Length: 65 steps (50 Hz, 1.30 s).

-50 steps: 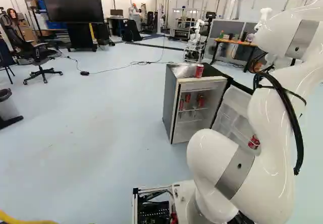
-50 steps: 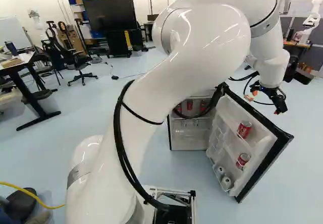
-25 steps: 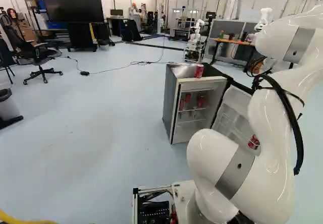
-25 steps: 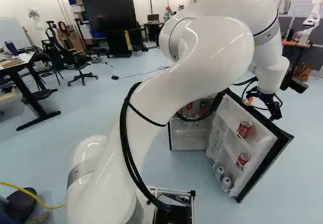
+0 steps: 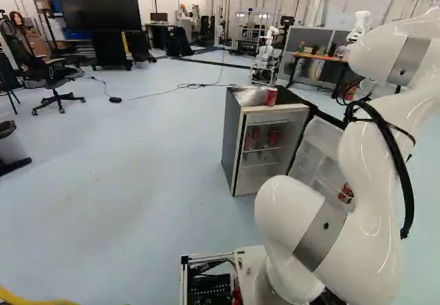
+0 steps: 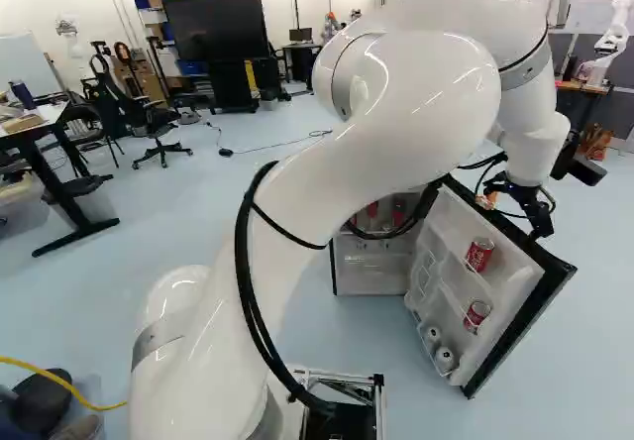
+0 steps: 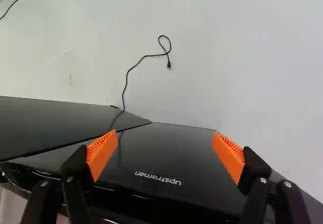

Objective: Grab a drink from the fridge

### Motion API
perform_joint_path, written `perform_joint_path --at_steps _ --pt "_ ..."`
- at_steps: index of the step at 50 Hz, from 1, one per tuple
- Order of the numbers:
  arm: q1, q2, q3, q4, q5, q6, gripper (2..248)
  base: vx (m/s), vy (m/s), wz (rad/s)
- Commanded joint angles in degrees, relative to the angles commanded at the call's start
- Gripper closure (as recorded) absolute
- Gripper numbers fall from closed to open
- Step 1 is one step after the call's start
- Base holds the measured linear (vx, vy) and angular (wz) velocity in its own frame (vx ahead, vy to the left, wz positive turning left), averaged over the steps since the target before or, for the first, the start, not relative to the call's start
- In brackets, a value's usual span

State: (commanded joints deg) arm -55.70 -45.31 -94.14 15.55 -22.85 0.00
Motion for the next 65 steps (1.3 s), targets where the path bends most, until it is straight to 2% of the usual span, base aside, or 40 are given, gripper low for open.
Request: perform_joint_path --at_steps 33,65 --pt "-1.16 1.73 2.61 0.0 0.0 0.0 3 0.0 0.0 0.0" --pt "-1.8 4.81 7.2 0.0 0.0 0.0 3 0.0 0.0 0.0"
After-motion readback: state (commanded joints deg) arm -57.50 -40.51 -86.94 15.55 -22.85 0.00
